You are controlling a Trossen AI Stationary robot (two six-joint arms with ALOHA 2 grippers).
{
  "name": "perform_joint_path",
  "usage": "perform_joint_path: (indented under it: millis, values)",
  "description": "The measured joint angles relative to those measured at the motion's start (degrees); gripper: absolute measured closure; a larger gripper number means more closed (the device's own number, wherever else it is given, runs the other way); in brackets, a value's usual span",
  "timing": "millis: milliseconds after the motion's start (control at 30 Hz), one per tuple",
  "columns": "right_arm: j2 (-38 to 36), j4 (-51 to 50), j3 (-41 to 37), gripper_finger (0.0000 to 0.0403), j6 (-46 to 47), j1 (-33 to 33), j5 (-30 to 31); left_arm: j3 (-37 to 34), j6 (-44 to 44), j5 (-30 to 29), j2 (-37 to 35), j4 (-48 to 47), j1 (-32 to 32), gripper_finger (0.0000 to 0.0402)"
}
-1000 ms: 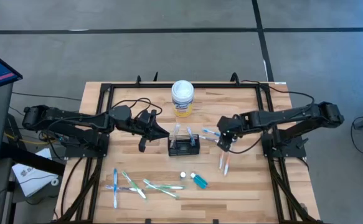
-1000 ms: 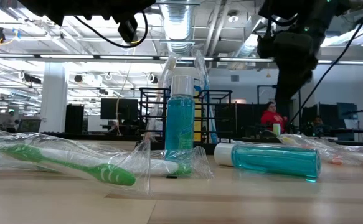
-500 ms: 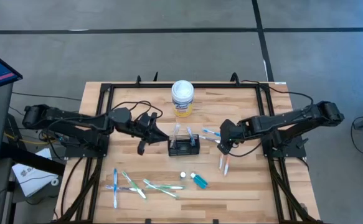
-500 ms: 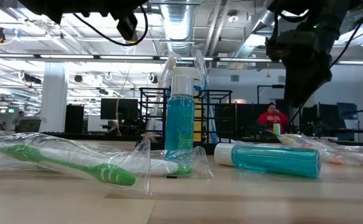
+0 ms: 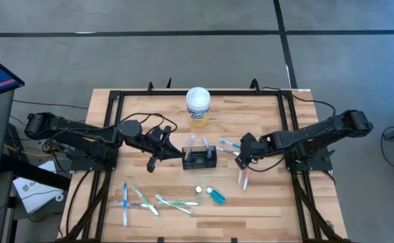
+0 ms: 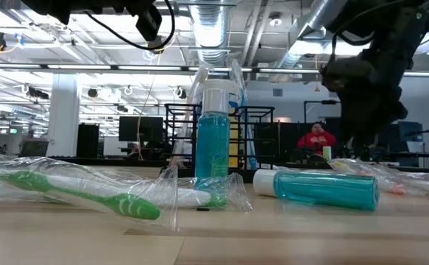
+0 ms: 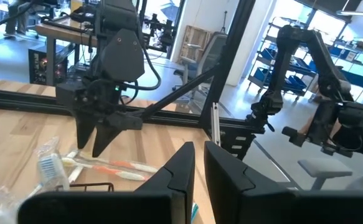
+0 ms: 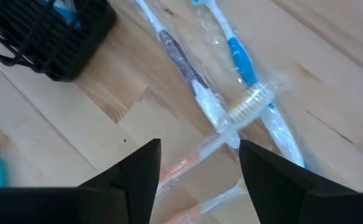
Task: Pick & Place toothbrushing station
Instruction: Put the right orange toothbrush into the mesh organizer
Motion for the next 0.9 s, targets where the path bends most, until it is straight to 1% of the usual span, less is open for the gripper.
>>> perform_joint_path:
  millis: [267, 367, 567, 700, 800, 900]
  values:
    - [2.4, 1.8, -0.5, 0.02, 1.4, -0.5, 0.5, 0.0, 0.0, 0.0, 0.0, 0.0, -0.6, 0.0371]
    - [4.9, 1.3, -0.5, 0.0204, 1.4, -0.9, 0.4, 0.0, 0.0, 0.0, 0.0, 0.1, -0.7, 0.0371]
    - [9.1, 3.7, -0.5, 0.0222, 0.4, -2.3, 1.1, 0.0, 0.0, 0.0, 0.0, 0.2, -0.7, 0.0371]
    - [10.0, 3.7, -0.5, 0.0256, 0.1, -3.2, 1.1, 0.0, 0.0, 0.0, 0.0, 0.2, -0.7, 0.0371]
    - [9.9, 3.9, -0.5, 0.0301, -0.5, -3.3, 1.1, 0.0, 0.1, 0.0, 0.0, 0.2, -0.7, 0.0371]
    - [9.0, 4.2, -0.5, 0.0355, -1.6, -3.5, 1.0, 0.0, 0.1, 0.0, 0.0, 0.2, -0.7, 0.0371]
